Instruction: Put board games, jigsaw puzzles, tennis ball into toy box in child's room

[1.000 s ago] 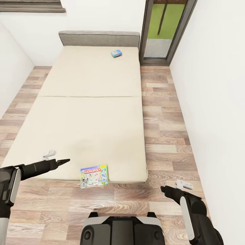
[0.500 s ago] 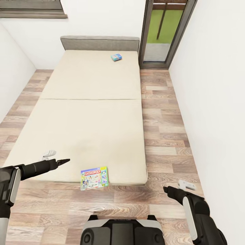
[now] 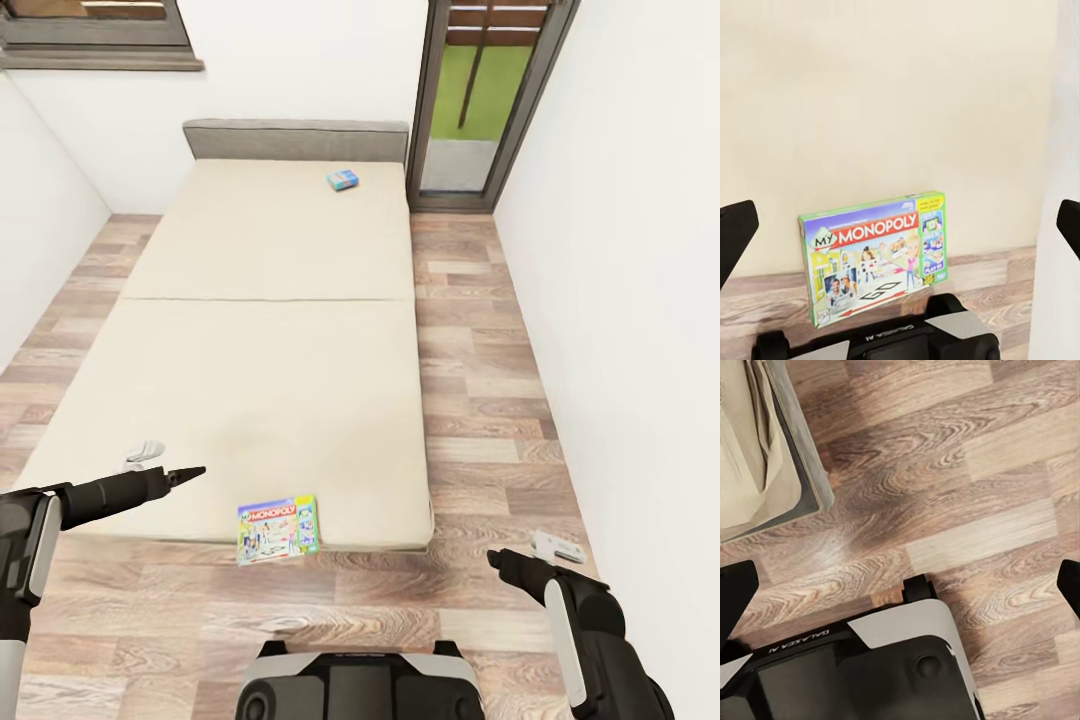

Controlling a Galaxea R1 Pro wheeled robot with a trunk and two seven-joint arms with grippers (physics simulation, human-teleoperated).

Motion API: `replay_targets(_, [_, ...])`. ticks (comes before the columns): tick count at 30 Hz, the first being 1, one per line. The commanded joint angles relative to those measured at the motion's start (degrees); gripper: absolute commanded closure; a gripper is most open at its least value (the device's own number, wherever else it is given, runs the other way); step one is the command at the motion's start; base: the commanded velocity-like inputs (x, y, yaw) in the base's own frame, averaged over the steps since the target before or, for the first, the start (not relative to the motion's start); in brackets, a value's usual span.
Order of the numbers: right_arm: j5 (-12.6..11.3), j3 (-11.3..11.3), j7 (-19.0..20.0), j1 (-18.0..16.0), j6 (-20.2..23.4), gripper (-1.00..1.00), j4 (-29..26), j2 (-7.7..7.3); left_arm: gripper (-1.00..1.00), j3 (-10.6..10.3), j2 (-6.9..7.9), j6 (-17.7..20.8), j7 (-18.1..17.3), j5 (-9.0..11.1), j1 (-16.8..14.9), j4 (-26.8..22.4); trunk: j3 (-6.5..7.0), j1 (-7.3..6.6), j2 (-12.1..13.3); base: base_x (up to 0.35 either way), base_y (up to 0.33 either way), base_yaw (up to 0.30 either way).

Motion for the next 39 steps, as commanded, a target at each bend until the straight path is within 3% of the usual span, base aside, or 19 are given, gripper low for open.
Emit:
replay_targets(1, [-0.3,-0.1,-0.3,0.0,0.3,-1.00,-0.1,0.04,-1.00,0.1,0.01,0.4,-0.2,-0.1,0.0,0.0,0.03,0.04,-0.1,0.000,0.000,0.000])
replay_targets(39, [-0.3,-0.1,-0.3,0.0,0.2,-1.00,0.1,0.06,-1.00,0.5,0.06,0.4,-0.2,-0.1,0.0,0.0,3.56,0.04,-0.1,0.000,0.000,0.000])
